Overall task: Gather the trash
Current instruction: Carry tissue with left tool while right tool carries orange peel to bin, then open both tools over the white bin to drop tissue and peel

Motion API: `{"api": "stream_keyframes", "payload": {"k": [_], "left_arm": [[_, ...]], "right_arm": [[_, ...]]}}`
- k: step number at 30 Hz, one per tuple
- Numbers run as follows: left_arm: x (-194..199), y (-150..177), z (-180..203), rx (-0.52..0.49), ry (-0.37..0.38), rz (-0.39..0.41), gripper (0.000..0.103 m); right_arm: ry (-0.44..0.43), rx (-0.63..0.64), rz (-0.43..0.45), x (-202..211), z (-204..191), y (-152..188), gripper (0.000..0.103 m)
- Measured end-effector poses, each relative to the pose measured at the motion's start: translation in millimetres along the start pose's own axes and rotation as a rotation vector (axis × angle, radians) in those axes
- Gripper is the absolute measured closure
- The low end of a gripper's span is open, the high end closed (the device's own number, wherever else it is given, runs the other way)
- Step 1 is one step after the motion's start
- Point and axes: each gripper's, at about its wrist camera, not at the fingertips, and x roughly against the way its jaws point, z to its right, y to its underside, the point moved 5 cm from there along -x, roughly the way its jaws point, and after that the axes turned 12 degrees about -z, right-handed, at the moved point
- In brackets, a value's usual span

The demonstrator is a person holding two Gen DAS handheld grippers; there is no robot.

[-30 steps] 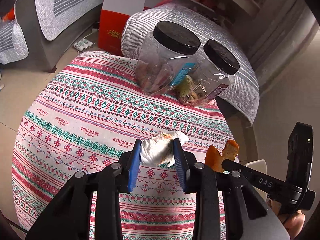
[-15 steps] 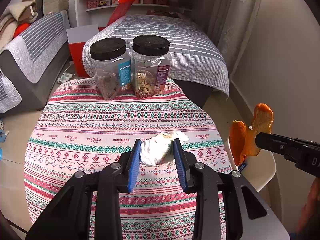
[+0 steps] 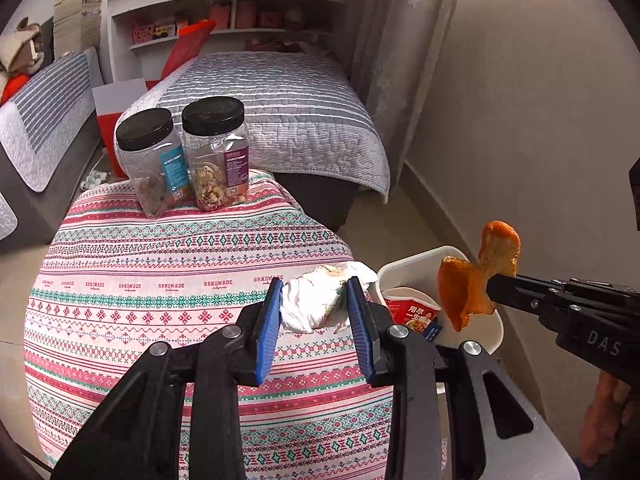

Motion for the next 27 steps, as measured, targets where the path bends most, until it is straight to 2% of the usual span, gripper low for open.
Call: {"api": "stream_keyframes", "payload": {"k": [10, 16, 22, 23, 24, 25, 26, 27], "left_arm": [[-46.3, 13.4, 91.6, -0.084, 0.133, -0.058, 0.070], [-75.3, 14.1, 118.3, -0.071, 0.210, -0.117, 0.070], [-99.5, 13.1, 134.7, -0.051, 0.232, -0.146, 0.068], [-102.1, 11.3, 134.6, -0.044, 0.245, -0.146, 0.063], [-103.7, 10.6, 135.4, -0.041, 0.255, -0.149, 0.049], [-103.1, 10.6, 135.2, -0.034, 0.254, -0.144, 0.043], [-101.6, 10.4, 134.7, -0.029, 0.253, -0.134, 0.039], [-101.0, 10.3, 134.7, -0.030, 0.255, -0.129, 0.038]], "right_arm": [[0.022, -0.125, 0.012, 17.4, 73.5, 20.9, 0.101], [0.044, -0.162, 0.009, 20.6, 99.9, 24.2, 0.101], [0.098, -0.184, -0.001, 18.3, 117.3, 23.1, 0.101], [0.128, -0.189, -0.001, 17.6, 121.1, 22.6, 0.099], [0.158, -0.198, -0.008, 15.8, 125.9, 22.1, 0.097], [0.176, -0.202, -0.024, 13.1, 129.2, 22.1, 0.090], [0.185, -0.202, -0.034, 11.2, 132.0, 21.6, 0.073], [0.189, -0.205, -0.031, 11.5, 133.8, 21.6, 0.066]]}}
